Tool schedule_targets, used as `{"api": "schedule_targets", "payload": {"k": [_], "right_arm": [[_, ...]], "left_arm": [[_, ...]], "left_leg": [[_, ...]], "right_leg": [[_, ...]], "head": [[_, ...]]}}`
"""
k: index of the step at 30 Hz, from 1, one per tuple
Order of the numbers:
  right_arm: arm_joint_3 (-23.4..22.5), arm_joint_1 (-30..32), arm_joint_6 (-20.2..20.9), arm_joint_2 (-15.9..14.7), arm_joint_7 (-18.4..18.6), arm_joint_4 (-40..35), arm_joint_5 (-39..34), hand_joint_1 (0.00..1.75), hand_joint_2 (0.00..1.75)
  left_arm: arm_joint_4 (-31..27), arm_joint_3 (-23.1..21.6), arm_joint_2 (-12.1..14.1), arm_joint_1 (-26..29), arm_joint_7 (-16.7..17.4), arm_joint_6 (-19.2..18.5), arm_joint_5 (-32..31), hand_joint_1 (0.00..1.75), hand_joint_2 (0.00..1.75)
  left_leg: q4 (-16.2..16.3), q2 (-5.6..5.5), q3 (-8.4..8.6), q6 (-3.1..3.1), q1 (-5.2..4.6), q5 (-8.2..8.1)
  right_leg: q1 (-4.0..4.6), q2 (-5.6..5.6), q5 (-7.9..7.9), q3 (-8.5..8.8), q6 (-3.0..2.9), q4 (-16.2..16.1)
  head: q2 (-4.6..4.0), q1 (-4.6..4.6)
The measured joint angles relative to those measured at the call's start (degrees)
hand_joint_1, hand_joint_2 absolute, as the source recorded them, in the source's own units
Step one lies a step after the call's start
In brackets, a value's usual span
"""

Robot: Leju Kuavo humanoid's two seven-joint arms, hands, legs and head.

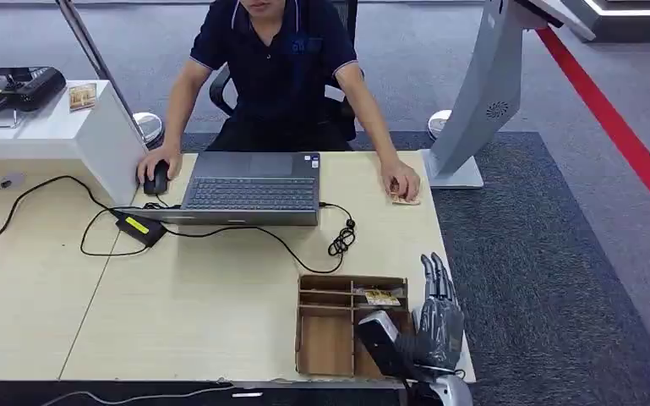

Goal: Pass the card to the sensor for recognition and then transmit it.

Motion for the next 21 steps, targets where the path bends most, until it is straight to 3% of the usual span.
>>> {"api": "schedule_targets", "payload": {"k": [14,17,21], "right_arm": [[-0.15,-0.01,0.00,0.33,-0.85,0.50,-0.13,0.19,1.75],[-0.17,-0.01,0.00,0.35,-0.85,0.50,-0.15,0.31,1.75],[-0.20,-0.01,0.00,0.42,-0.85,0.55,-0.17,0.31,1.75]], "left_arm": [[0.00,0.00,0.00,0.00,0.00,0.02,0.00,0.00,0.00],[0.00,0.00,0.00,0.00,0.00,0.02,0.00,0.00,0.00],[0.00,0.00,0.00,0.00,0.00,0.02,0.02,0.00,0.00]], "left_leg": [[0.00,0.00,0.00,0.00,0.00,0.00],[0.00,0.00,0.00,0.00,0.00,0.00],[0.00,0.00,0.00,0.00,0.00,0.00]], "right_leg": [[0.00,0.00,0.00,0.00,0.00,0.00],[0.00,0.00,0.00,0.00,0.00,0.00],[0.00,0.00,0.00,0.00,0.00,0.00]], "head": [[0.00,0.00],[0.00,0.00],[0.00,0.00]]}}
